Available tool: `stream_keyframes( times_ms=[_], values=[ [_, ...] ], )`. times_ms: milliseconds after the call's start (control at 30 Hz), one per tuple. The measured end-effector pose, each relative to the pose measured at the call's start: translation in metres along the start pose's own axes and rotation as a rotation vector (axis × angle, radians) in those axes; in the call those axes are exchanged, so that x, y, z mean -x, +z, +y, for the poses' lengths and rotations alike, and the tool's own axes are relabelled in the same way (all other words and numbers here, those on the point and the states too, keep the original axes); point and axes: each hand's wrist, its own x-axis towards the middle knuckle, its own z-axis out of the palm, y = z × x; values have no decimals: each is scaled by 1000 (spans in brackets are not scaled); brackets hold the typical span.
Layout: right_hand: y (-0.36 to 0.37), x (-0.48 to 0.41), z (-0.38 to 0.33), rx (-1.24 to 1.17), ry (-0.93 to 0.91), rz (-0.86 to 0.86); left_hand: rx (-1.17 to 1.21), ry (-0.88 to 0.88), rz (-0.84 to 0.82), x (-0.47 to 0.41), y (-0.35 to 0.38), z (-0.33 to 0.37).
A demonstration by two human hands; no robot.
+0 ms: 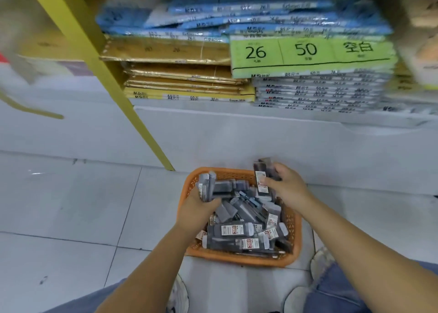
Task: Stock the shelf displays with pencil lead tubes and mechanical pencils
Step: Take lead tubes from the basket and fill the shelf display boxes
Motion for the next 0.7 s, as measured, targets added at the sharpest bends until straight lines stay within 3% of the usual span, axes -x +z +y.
stream_keyframes(
  times_ms=[167,300,567,700],
  values=[
    [-18,45,-81,-304,-179,-50,253,82,-257,35,-9,74],
    [-26,81,-131,-336,-305,-54,316,169,-366,65,-20,123],
    [-64,117,-207,-322,-516,-228,320,315,-339,114,-69,200],
    [-82,119,-241,-333,-597,-156,319,386,-256,124,-87,237]
  ],
)
